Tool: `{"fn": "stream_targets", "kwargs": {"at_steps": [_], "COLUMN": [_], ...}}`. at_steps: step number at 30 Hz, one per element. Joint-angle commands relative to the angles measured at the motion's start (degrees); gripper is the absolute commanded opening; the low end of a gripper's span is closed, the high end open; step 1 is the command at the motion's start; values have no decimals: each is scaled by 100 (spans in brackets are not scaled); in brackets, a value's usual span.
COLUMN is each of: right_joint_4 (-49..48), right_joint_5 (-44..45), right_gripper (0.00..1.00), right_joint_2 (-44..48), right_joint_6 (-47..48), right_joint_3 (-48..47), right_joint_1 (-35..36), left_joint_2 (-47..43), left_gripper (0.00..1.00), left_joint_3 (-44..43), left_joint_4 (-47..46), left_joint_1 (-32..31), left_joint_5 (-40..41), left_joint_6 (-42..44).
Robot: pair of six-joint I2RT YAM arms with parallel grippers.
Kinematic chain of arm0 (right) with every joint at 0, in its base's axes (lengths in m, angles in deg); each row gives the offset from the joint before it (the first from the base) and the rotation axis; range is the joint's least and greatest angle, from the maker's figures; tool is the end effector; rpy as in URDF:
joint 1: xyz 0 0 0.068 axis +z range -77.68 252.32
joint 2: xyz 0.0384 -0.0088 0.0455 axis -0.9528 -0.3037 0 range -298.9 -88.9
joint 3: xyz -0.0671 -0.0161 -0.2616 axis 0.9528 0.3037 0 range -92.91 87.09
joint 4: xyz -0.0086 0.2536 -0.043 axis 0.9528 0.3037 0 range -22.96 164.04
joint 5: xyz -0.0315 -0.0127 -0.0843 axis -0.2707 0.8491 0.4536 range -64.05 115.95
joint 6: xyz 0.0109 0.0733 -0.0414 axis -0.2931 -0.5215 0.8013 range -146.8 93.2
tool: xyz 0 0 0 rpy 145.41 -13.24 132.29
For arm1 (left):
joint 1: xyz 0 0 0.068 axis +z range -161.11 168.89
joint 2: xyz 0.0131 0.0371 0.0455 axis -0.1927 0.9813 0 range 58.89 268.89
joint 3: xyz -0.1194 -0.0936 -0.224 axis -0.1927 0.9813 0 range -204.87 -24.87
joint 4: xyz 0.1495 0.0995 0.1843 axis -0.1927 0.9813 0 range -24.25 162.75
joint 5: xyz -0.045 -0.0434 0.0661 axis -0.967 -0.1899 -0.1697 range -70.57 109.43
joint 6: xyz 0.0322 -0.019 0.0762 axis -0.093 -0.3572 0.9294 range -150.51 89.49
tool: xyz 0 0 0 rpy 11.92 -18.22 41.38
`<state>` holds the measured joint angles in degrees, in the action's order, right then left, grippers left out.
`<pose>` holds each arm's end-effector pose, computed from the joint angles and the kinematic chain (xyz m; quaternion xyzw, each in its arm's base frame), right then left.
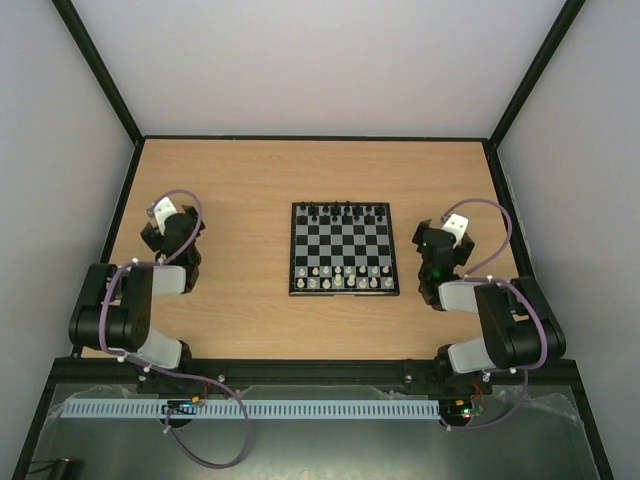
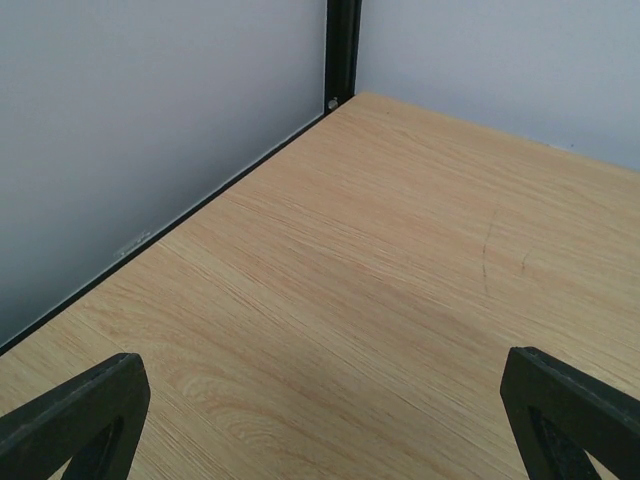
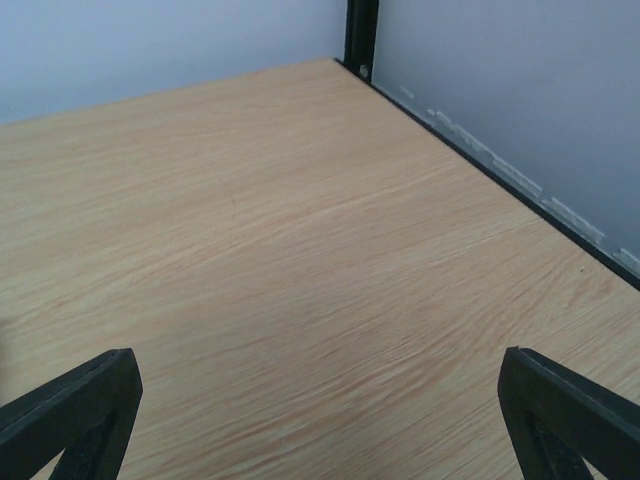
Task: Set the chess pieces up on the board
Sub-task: Reset both arms
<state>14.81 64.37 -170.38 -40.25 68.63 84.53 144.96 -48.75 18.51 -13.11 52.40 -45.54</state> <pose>0.2776 0.0127 0.1602 0.2176 0.7253 -0.1135 0.6432 0.3007 0.0301 0.1545 -0.2580 0.7359 0.1361 0.6110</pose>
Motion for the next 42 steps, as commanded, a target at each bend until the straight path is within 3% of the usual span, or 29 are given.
{"fn": "stream_targets", "kwargs": {"at_steps": [1, 6, 9, 13, 15, 27, 31, 35, 37, 40, 42], "right_joint_4": [-1349, -1445, -2068, -2709, -2097, -2042, -2055, -2054, -2053, -2050, -2052], "right_joint_5": [35, -309, -786, -1671, -1814, -1879, -1879, -1879, -1876, -1881, -1875], "right_gripper": [99, 99, 99, 99, 98, 99, 99, 99, 99, 99, 99], "right_joint_2": [-33, 42, 106, -497, -514, -540, -545, -545, -545, -547, -545], "right_joint_6": [20, -116, 135, 604, 529, 457, 463, 465, 462, 464, 464], "right_joint_3": [472, 582, 911, 918, 688, 613, 612, 611, 613, 610, 608], "right_joint_1": [-316, -524, -530, -526, -588, -667, -669, -667, -667, -669, -667], "left_joint_2": [-24, -59, -23, -30, -24, -152, -223, -268, -37, -246, -381], "left_gripper": [99, 99, 99, 100, 99, 99, 100, 100, 100, 100, 99], "left_joint_3": [35, 511, 480, 504, 487, 746, 741, 85, -220, 491, 841], "left_joint_4": [-434, -1416, -1419, -1459, -1455, -1780, -1706, -220, -11, -1320, -1646], "left_joint_1": [-40, -82, -159, -160, -160, -169, -160, -148, -128, -16, 346], "left_joint_5": [-64, -1048, -1046, -1094, -1201, -1668, -1764, -1759, -2028, -1602, -1789], "left_joint_6": [148, 736, 851, 888, 940, 1151, 1199, 1119, 1226, 913, 503]}}
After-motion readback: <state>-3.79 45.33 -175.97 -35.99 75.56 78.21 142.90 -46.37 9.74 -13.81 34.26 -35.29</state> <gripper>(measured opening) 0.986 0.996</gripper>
